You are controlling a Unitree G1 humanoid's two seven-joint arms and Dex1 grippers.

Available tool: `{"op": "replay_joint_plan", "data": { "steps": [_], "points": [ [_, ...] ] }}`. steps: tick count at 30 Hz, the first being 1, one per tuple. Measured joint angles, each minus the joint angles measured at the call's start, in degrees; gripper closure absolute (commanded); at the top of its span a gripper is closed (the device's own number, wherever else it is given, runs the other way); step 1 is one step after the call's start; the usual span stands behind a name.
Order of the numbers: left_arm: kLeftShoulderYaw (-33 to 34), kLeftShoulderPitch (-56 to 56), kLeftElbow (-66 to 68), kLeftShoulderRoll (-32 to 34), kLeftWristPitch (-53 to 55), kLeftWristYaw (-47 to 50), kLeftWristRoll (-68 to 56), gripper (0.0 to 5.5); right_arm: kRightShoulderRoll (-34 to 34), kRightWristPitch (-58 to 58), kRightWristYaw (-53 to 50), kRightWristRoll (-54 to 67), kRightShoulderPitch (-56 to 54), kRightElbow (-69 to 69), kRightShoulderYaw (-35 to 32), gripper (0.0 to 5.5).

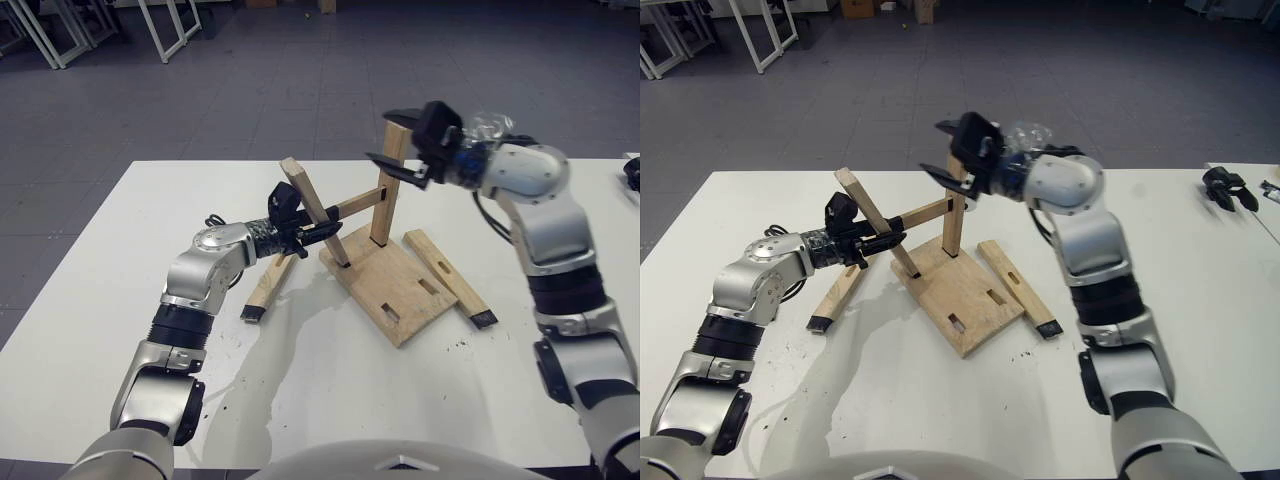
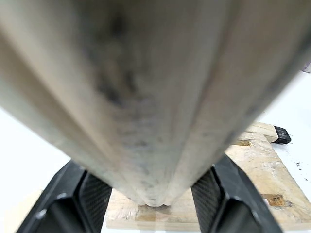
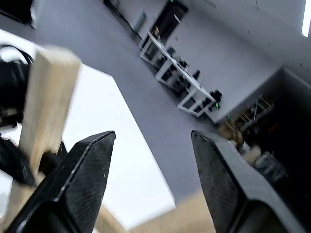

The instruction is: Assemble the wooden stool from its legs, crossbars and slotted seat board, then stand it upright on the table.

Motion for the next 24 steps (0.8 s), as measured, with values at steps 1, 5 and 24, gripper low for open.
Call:
{"op": "replay_joint_plan", "data": {
  "steps": [1,5,24],
  "points": [
    [-0.3,-0.3,0.0,-0.1,0.0,0.0,0.0,3.45,1.5,-2.5,-0.1,-1.2,-0.9,3.2,2.1,2.65],
    [-0.9,-1.3,0.2,-0.4,0.9,0.5,0.5,3.45,2.8,-16.6,-1.1,-9.5,-2.7,21.1,10.6,2.65],
    [-4.0,-6.4,3.4,-0.4,4.8,0.0,1.6,3.46,0.3,-30.4,-23.5,-20.1,-11.0,24.6,5.1,2.65]
  ]
}}
